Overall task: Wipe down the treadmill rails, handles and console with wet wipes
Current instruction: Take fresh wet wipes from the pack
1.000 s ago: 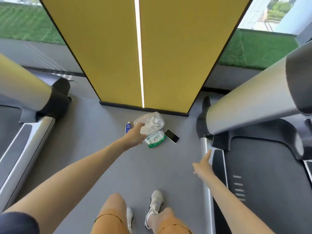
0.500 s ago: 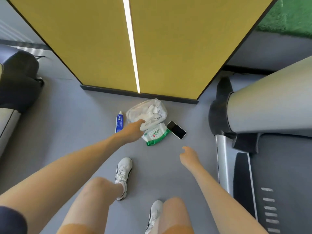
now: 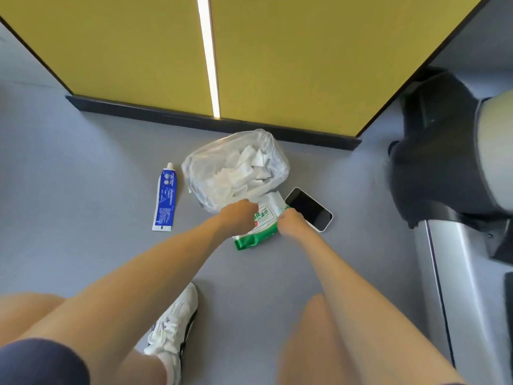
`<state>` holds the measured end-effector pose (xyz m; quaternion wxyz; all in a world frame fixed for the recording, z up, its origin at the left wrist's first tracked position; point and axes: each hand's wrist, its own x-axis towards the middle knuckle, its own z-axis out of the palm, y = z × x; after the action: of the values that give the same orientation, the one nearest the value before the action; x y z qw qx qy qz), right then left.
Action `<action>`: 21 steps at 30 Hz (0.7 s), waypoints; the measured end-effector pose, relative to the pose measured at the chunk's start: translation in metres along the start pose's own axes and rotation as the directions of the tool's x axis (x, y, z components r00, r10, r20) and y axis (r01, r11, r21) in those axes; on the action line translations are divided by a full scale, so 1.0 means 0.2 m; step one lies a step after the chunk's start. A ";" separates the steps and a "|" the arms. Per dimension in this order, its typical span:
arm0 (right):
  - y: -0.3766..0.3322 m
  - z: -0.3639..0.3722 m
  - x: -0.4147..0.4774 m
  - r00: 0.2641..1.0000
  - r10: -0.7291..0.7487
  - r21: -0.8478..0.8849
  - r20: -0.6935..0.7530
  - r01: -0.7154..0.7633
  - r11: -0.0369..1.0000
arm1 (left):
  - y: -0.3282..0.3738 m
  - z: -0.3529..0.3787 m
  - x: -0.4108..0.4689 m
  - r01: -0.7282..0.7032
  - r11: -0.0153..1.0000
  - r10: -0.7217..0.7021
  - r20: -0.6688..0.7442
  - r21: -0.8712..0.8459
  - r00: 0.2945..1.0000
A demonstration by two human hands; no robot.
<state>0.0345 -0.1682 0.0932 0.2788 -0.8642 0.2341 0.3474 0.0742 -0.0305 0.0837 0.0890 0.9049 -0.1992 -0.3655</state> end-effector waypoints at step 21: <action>0.15 0.22 0.46 0.997 -0.069 -0.024 0.030 0.070 0.997 | -0.12 0.67 0.39 -0.043 0.963 0.134 -0.337 0.266 0.932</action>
<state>0.0554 -0.1820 -0.0103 0.2832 -0.8700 0.1955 0.3532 0.0384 -0.0434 -0.0681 0.0227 0.9494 -0.2662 -0.1649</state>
